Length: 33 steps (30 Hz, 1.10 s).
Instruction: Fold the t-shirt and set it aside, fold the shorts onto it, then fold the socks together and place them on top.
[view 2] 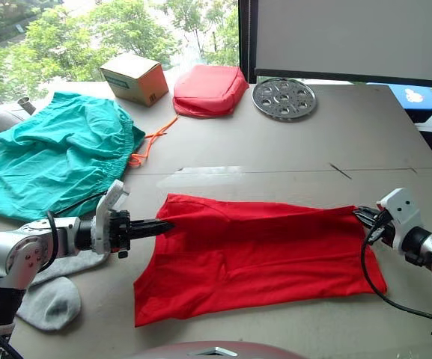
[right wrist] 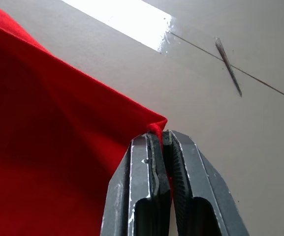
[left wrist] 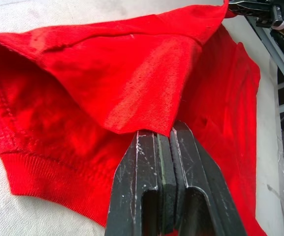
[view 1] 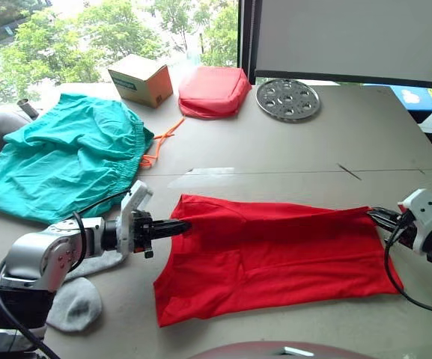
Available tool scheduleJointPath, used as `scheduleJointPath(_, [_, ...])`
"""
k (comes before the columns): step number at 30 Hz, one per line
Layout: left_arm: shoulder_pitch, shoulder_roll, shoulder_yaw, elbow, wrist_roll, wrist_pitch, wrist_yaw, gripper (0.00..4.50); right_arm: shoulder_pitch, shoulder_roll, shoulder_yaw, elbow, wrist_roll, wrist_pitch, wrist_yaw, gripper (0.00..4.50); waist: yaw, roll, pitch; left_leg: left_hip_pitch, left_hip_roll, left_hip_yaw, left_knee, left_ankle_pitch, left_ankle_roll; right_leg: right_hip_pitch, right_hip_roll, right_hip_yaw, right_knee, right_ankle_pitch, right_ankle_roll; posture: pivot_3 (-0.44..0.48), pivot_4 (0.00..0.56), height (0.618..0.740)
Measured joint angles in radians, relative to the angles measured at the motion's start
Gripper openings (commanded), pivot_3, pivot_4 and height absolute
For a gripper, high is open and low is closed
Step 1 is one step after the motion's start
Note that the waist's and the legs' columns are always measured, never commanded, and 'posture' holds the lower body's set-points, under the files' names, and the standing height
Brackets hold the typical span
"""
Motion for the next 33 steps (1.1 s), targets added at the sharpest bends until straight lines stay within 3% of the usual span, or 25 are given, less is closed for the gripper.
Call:
scheduleJointPath(11, [-0.001, -0.001, 0.000, -0.026, -0.002, 0.068, 0.027, 0.00, 0.131, -0.015, -0.009, -0.027, -0.045, -0.157, 0.015, 0.03, 0.001, 0.000, 0.000, 0.000, 0.000, 0.000, -0.001, 0.000, 0.000, 0.000, -0.001, 0.000, 0.000, 0.000, 0.000, 0.000, 0.150, 0.739])
scheduleJointPath(12, [0.000, -0.001, 0.000, -0.027, -0.002, 0.074, 0.030, 0.00, 0.138, -0.015, -0.015, -0.033, -0.036, -0.165, 0.025, 0.35, 0.000, 0.000, 0.000, 0.000, 0.000, 0.000, -0.001, 0.000, 0.000, 0.000, -0.001, 0.000, 0.000, 0.000, 0.000, 0.000, 0.150, 0.739])
scheduleJointPath(15, [0.000, -0.001, 0.010, -0.027, -0.034, 0.123, 0.031, 0.96, 0.162, -0.020, -0.027, -0.042, -0.019, -0.177, 0.065, 1.44, 0.001, 0.000, 0.000, 0.000, 0.000, 0.000, -0.001, 0.000, 0.000, 0.000, 0.000, 0.000, 0.000, 0.000, 0.000, 0.000, 0.150, 0.739])
scheduleJointPath(21, [0.036, 0.034, 0.069, -0.045, -0.061, 0.159, 0.026, 3.69, 0.271, -0.068, -0.057, -0.112, 0.021, -0.112, 0.139, 4.28, 0.001, 0.000, 0.000, 0.001, 0.000, 0.001, -0.001, 0.000, 0.000, 0.000, -0.001, 0.001, 0.000, 0.000, 0.000, 0.000, 0.150, 0.739])
scheduleJointPath(25, [0.086, 0.072, 0.135, -0.051, -0.082, 0.151, -0.023, 3.69, 0.273, -0.092, -0.186, -0.239, 0.245, 0.124, 0.147, 4.28, -0.001, 0.001, 0.001, 0.002, 0.001, 0.002, -0.002, -0.001, -0.002, -0.001, -0.002, 0.002, 0.000, 0.000, 0.000, 0.000, 0.150, 0.739])
scheduleJointPath(28, [0.104, 0.093, 0.196, -0.062, -0.104, 0.130, -0.076, 3.69, 0.190, -0.109, -0.231, -0.304, 0.359, 0.262, 0.096, 4.28, 0.000, 0.000, 0.001, 0.001, 0.001, 0.002, -0.003, -0.002, -0.003, -0.002, -0.002, 0.001, 0.000, 0.000, 0.000, 0.000, 0.150, 0.739])
scheduleJointPath(30, [0.080, 0.076, 0.210, -0.061, -0.107, 0.102, -0.073, 3.69, 0.097, -0.136, -0.184, -0.309, 0.338, 0.344, 0.005, 4.28, 0.002, -0.001, 0.000, 0.001, 0.000, 0.003, -0.003, -0.002, -0.004, -0.003, -0.003, 0.001, 0.000, 0.000, 0.000, 0.000, 0.150, 0.739])
scheduleJointPath(33, [-0.003, 0.033, 0.182, -0.013, -0.012, 0.026, 0.032, 3.69, -0.039, -0.187, -0.036, -0.281, 0.241, 0.446, -0.111, 4.28, 0.010, -0.001, 0.000, 0.000, -0.002, 0.004, -0.003, 0.000, -0.002, -0.004, -0.005, 0.001, 0.001, 0.001, -0.002, 0.000, 0.150, 0.739])
